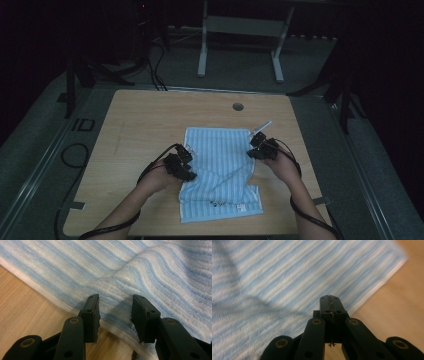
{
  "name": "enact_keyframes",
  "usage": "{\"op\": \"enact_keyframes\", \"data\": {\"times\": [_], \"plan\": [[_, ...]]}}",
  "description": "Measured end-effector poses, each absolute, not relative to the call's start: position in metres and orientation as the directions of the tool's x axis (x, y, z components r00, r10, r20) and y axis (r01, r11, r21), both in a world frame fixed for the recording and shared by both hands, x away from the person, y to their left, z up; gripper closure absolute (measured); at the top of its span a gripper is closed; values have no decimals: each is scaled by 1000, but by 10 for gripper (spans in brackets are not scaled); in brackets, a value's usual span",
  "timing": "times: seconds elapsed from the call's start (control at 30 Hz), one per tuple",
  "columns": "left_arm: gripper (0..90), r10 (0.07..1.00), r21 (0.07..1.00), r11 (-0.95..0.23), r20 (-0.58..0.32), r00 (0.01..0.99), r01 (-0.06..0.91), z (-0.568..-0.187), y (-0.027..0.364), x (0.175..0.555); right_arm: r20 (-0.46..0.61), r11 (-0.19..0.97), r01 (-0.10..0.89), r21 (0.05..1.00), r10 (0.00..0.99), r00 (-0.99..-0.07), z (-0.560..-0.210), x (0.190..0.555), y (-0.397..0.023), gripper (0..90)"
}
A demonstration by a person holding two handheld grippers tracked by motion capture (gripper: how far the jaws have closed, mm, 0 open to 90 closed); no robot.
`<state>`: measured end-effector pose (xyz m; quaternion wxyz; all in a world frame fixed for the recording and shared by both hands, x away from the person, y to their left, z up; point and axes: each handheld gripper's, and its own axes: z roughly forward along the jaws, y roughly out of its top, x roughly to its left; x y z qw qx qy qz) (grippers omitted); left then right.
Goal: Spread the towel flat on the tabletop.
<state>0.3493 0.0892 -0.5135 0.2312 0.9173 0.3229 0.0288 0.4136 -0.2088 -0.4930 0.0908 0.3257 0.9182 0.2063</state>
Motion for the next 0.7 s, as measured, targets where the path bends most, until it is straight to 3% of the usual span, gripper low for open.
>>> {"op": "enact_keyframes", "data": {"times": [0.2,0.47,0.7], "plan": [[578,604,442,-684,-103,790,581,-515,88,349,-6,694,587,416,648,-762,-491,429,-205,900],[566,600,427,-691,-111,792,583,-520,87,348,23,692,631,350,667,-745,-522,443,-198,900],[566,604,428,-688,-112,789,587,-519,90,348,-20,652,677,342,725,-688,-522,463,-208,900]]}}
